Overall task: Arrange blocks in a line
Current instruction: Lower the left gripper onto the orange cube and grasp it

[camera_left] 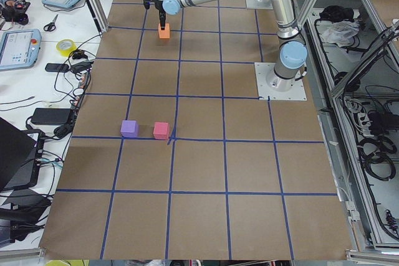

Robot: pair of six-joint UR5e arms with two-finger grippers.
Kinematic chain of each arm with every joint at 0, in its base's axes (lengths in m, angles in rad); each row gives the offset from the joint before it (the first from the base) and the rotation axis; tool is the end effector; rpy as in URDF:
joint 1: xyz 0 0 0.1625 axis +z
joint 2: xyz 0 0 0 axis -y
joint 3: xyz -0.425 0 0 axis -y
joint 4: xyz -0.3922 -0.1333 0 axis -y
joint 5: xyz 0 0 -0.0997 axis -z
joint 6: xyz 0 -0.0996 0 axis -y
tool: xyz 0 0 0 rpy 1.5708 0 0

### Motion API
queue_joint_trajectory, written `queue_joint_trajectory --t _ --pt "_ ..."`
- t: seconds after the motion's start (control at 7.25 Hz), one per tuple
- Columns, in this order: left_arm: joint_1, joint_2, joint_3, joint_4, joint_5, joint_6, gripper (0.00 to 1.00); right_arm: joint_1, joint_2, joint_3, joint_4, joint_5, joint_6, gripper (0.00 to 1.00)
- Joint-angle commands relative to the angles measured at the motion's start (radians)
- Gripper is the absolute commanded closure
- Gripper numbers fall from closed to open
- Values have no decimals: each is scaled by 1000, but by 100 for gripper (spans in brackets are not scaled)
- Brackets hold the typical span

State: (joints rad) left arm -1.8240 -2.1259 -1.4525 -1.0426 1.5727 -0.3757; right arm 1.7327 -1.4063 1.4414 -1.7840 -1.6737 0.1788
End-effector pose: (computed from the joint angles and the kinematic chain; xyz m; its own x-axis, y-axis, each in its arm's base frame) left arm -0.3011 -0.6325 0.2677 -0.9922 -0.1209 0.0317 -0.1232 0.9887 -0.0856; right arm 0.2145 -0.5498 0.4882 -0.9972 0.0326 0.0680 0.0190 0.9811 -0.1923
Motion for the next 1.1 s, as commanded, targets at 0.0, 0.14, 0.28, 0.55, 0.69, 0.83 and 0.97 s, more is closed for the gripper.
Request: queue_joint_trajectory --t 0.0,0.14,0.28,0.55,0.69,0.83,0.97 --pt "-24 -46 17 35 -5 -16 0 -59 -32 23 41 22 -102 1" --pt "-34 -57 26 35 -6 -15 0 -70 -61 65 40 22 -152 0" --pt "-35 -74 26 35 -5 -22 0 -99 -83 100 38 23 -188 0" --pt "-35 -109 27 61 -8 -26 0 -157 -124 141 61 69 -200 4" --pt "-40 -120 27 61 -8 -25 0 -171 -131 155 60 71 -247 4" --pt "-41 -124 27 62 -10 -25 0 -173 -137 157 61 71 -246 1" --pt "-41 -132 27 75 -10 -20 0 -173 -137 159 63 71 -243 0"
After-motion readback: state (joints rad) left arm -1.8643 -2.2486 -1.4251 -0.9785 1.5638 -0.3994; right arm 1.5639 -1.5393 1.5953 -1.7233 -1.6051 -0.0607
